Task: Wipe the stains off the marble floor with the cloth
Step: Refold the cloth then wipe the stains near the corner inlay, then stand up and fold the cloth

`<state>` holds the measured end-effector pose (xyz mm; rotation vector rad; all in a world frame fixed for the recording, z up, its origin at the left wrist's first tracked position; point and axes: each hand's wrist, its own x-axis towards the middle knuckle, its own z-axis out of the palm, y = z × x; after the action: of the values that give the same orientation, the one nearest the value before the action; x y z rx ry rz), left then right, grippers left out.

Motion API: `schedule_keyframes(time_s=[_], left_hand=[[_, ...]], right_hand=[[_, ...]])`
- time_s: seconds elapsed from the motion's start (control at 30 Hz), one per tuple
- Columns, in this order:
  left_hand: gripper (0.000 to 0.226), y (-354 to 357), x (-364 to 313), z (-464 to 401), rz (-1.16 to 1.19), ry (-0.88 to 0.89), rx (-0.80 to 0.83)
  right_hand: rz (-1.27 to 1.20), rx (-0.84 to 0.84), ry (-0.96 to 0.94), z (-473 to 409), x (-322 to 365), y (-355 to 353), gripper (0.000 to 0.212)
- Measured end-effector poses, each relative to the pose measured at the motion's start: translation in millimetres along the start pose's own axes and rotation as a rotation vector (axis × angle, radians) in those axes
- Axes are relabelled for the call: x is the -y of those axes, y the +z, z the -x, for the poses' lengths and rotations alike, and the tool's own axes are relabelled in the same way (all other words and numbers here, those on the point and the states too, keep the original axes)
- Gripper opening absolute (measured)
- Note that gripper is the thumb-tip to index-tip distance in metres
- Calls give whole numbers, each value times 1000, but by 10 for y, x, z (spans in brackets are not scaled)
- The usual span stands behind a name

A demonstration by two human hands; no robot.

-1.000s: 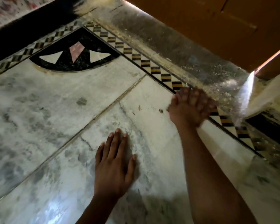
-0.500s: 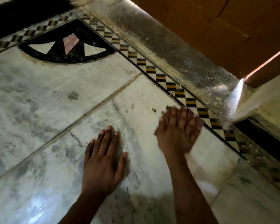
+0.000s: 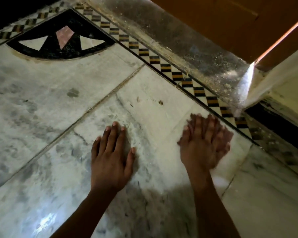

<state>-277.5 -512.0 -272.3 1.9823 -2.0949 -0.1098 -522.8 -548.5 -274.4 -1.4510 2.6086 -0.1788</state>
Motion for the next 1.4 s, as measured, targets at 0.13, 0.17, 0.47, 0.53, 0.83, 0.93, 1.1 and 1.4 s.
schedule_keyframes(time_s=[0.13, 0.17, 0.47, 0.53, 0.83, 0.93, 1.1, 1.4], left_hand=[[71, -27, -44, 2, -15, -6, -5], [71, -40, -55, -5, -20, -5, -2], [62, -27, -91, 117, -13, 7, -61], [62, -7, -59, 86, 0, -2, -54], [65, -94, -125, 49, -85, -64, 170], [69, -317, -223, -27, -76, -131, 437], [68, -1516, -604, 266, 115, -111, 583], [60, -5500, -1817, 1045, 604, -305, 487]], right_hand=[[21, 66, -225, 102, 368, 61, 71], [38, 34, -372, 282, 275, 23, 69], [-22, -64, 129, 164, -655, -147, 64], [-51, -77, 97, -70, -259, -70, 61], [-691, 227, -313, 800, -59, -365, 42], [-993, 437, 28, 943, -43, -845, 37], [-1364, 663, 318, 1212, -77, -1994, 39], [-1579, 803, 532, 1755, 340, -5544, 27]])
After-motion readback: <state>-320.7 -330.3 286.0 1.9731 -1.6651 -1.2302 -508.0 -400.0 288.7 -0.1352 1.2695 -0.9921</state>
